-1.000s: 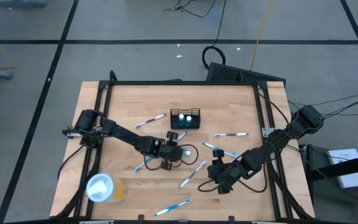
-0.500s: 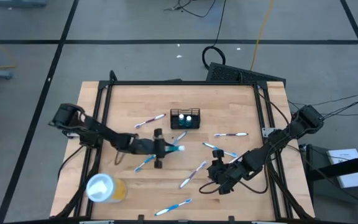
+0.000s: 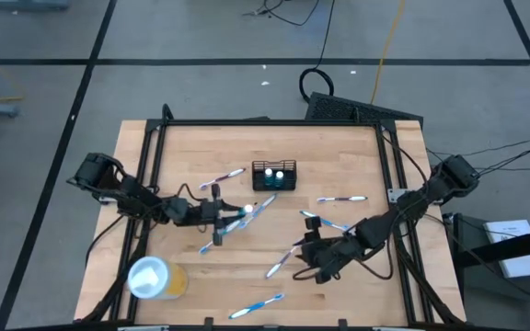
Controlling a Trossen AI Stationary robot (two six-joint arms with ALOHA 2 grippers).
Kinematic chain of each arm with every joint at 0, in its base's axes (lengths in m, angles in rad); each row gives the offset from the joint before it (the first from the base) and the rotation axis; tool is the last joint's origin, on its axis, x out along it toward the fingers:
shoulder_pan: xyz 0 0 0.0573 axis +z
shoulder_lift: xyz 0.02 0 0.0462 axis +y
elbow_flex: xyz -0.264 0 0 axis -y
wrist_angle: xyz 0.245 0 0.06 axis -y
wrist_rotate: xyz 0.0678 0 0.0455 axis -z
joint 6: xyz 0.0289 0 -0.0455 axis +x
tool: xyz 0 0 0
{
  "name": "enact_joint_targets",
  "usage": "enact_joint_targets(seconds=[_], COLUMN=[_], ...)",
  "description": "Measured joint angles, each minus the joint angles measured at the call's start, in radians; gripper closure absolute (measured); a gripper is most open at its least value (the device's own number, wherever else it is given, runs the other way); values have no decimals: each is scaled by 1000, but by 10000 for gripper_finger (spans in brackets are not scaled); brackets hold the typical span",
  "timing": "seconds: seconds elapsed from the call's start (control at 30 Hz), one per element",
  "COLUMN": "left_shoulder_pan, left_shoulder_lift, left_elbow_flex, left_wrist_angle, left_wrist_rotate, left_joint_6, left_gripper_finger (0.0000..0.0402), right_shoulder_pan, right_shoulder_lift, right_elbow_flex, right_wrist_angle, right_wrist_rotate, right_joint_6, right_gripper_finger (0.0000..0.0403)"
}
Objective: Pick & Place toothbrushing station
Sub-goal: Put the blue mouthwash bottle into the black organizer
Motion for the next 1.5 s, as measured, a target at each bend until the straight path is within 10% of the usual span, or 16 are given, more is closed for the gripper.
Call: enact_joint_targets(seconds=[0.53,1.1,1.5], left_shoulder_pan=[-9,43,61], left_shoulder_lift=[0,0,0], left_elbow_flex=[0,1,1], left_wrist_angle=[-4,-33,-63], left_wrist_rotate=[20,48,51], left_joint_6=[18,-8,-19], left_gripper_finger=[333,333,333], right_shoulder_pan=[-330,-470,-487], right_shoulder_lift=[0,39,240], right_elbow_flex=[-268,305,579], right_wrist_angle=[907,-9,-317], right_wrist_rotate=[-234,-400,-455], right_joint_6=[-280,-343,-371], right_gripper_finger=[266,179,171])
